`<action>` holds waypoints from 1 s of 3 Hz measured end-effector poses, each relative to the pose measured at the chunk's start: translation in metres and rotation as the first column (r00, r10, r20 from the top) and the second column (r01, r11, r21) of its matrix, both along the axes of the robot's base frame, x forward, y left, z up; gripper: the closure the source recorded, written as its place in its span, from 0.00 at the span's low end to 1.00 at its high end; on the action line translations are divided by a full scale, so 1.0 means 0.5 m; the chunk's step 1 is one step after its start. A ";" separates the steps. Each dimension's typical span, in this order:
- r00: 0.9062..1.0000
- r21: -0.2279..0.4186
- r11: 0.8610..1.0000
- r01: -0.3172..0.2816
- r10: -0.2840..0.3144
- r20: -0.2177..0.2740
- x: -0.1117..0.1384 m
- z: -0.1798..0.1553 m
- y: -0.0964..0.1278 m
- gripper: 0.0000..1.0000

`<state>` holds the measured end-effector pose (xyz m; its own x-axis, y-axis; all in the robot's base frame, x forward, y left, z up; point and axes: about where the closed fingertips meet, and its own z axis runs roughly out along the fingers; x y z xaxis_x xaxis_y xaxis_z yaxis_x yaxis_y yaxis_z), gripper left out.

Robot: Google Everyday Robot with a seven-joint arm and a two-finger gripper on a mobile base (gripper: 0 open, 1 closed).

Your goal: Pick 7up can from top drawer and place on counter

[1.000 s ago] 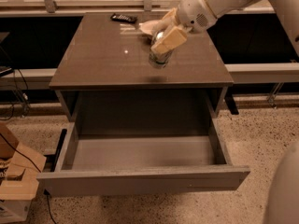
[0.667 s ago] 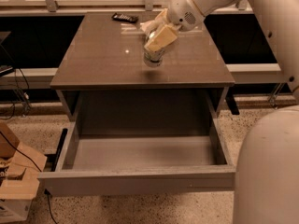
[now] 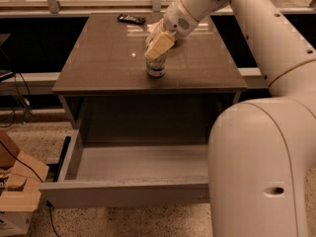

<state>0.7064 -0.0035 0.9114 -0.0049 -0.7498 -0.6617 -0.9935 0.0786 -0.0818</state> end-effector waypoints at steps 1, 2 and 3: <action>1.000 -0.012 1.000 0.003 -0.003 -0.013 0.011 -0.009 0.006 0.78; 1.000 -0.012 1.000 0.003 -0.003 -0.013 0.011 -0.007 0.006 0.56; 1.000 -0.010 1.000 0.003 -0.003 -0.013 0.013 -0.009 0.010 0.33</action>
Offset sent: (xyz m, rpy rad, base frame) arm 0.0055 0.0030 -0.0053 -0.0116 0.0131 -0.0030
